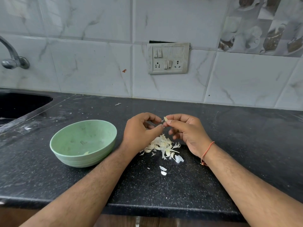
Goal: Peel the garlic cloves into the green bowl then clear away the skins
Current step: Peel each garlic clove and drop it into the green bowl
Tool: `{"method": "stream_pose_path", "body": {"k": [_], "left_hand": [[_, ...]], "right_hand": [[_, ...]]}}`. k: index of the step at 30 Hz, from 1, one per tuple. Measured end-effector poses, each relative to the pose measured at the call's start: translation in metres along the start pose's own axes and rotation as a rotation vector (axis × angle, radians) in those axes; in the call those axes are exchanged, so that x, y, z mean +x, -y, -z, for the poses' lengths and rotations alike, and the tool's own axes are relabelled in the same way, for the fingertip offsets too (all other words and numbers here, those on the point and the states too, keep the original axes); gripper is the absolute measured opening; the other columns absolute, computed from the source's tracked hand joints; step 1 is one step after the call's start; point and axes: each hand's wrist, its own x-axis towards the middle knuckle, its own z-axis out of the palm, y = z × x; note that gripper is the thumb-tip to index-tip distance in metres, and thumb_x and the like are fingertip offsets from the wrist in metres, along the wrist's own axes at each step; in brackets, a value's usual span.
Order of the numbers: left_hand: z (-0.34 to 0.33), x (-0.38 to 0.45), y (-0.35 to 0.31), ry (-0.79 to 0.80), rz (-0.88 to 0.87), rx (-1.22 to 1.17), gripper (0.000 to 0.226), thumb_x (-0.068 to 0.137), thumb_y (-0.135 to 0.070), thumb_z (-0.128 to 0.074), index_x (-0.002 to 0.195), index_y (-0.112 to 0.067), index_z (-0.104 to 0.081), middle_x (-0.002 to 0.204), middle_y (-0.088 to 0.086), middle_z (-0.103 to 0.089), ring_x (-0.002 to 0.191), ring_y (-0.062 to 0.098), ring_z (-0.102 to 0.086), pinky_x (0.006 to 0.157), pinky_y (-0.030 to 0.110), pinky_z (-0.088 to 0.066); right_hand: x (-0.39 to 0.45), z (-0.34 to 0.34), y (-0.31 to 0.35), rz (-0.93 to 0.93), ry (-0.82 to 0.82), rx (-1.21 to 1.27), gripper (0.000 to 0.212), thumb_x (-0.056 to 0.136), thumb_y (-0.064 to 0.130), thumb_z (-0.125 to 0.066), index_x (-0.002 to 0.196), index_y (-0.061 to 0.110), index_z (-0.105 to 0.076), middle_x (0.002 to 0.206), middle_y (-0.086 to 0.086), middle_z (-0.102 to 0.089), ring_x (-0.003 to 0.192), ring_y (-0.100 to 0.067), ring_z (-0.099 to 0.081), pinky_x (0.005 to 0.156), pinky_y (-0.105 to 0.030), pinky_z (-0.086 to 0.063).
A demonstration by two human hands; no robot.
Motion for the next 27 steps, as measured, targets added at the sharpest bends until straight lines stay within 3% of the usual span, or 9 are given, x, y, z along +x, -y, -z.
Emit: {"method": "stream_pose_path", "body": {"k": [2,4,7,12,14,17,22,24,27], "left_hand": [[0.001,-0.001,0.001,0.01,0.003,-0.022,0.027,0.084,-0.033,-0.09,0.109,-0.03,-0.079,0.095,-0.018,-0.078,0.07,0.001,-0.071,0.067,0.017,-0.054],[0.003,0.005,-0.003,-0.002,-0.028,-0.039,0.032,0.086,-0.035,-0.089,0.115,-0.03,-0.08,0.093,-0.024,-0.077,0.065,-0.003,-0.067,0.065,0.013,-0.051],[0.0,0.008,-0.002,-0.009,-0.042,-0.017,0.016,0.09,-0.03,-0.085,0.106,-0.034,-0.084,0.073,-0.024,-0.073,0.057,-0.003,-0.059,0.059,0.014,-0.045],[0.0,0.01,0.004,-0.016,-0.008,-0.048,0.009,0.093,-0.029,-0.082,0.101,-0.032,-0.085,0.069,-0.014,-0.074,0.054,-0.005,-0.056,0.056,0.013,-0.042],[0.0,0.01,0.004,-0.006,0.004,-0.094,0.008,0.094,-0.028,-0.081,0.102,-0.029,-0.084,0.071,-0.01,-0.075,0.054,-0.004,-0.055,0.054,0.013,-0.042],[-0.001,0.01,0.006,0.035,0.029,-0.16,0.009,0.096,-0.03,-0.08,0.103,-0.03,-0.084,0.078,-0.004,-0.078,0.061,0.001,-0.058,0.059,0.022,-0.047],[-0.001,0.01,0.009,0.079,0.055,-0.174,0.007,0.094,-0.036,-0.081,0.099,-0.032,-0.084,0.087,-0.001,-0.081,0.078,0.019,-0.07,0.077,0.051,-0.061],[-0.001,0.009,0.008,0.063,0.059,-0.165,0.007,0.092,-0.036,-0.083,0.096,-0.03,-0.083,0.086,-0.004,-0.081,0.081,0.019,-0.075,0.079,0.047,-0.063],[0.0,0.009,0.006,0.014,0.049,-0.135,0.009,0.089,-0.035,-0.086,0.091,-0.027,-0.082,0.082,-0.007,-0.08,0.071,0.008,-0.07,0.068,0.029,-0.058]], "right_hand": [[0.0,0.0,-0.004,0.008,-0.005,-0.009,0.016,0.094,0.005,-0.076,0.11,0.003,-0.078,0.1,-0.021,-0.079,0.07,-0.023,-0.065,0.056,-0.031,-0.05],[0.007,-0.001,0.002,0.038,0.004,-0.041,0.015,0.093,0.005,-0.077,0.107,0.004,-0.08,0.098,-0.022,-0.079,0.07,-0.024,-0.065,0.056,-0.031,-0.051],[0.007,0.0,0.003,0.044,-0.004,-0.082,0.014,0.091,0.004,-0.08,0.105,0.004,-0.081,0.095,-0.022,-0.079,0.069,-0.025,-0.065,0.056,-0.031,-0.051],[0.004,-0.002,0.001,0.083,0.04,-0.049,0.02,0.087,0.0,-0.082,0.107,0.003,-0.081,0.092,-0.03,-0.074,0.071,-0.023,-0.066,0.054,-0.029,-0.052],[0.005,-0.003,0.0,0.103,0.055,-0.023,0.02,0.088,-0.001,-0.081,0.109,0.003,-0.08,0.09,-0.025,-0.074,0.072,-0.021,-0.066,0.053,-0.029,-0.052],[0.004,-0.002,-0.001,0.139,0.056,-0.02,0.017,0.092,-0.001,-0.077,0.109,0.004,-0.08,0.089,-0.011,-0.076,0.073,-0.019,-0.065,0.053,-0.029,-0.053],[0.004,-0.002,0.0,0.19,0.051,-0.091,0.016,0.092,0.006,-0.08,0.108,0.005,-0.081,0.096,-0.013,-0.079,0.077,-0.019,-0.067,0.054,-0.031,-0.055],[0.004,-0.002,-0.001,0.208,0.042,-0.117,0.015,0.091,0.007,-0.081,0.106,0.006,-0.082,0.097,-0.014,-0.079,0.079,-0.019,-0.069,0.055,-0.032,-0.056],[0.003,-0.003,-0.001,0.235,0.045,-0.159,0.014,0.093,0.009,-0.08,0.107,0.008,-0.08,0.095,-0.014,-0.079,0.082,-0.023,-0.074,0.057,-0.034,-0.06]]}}
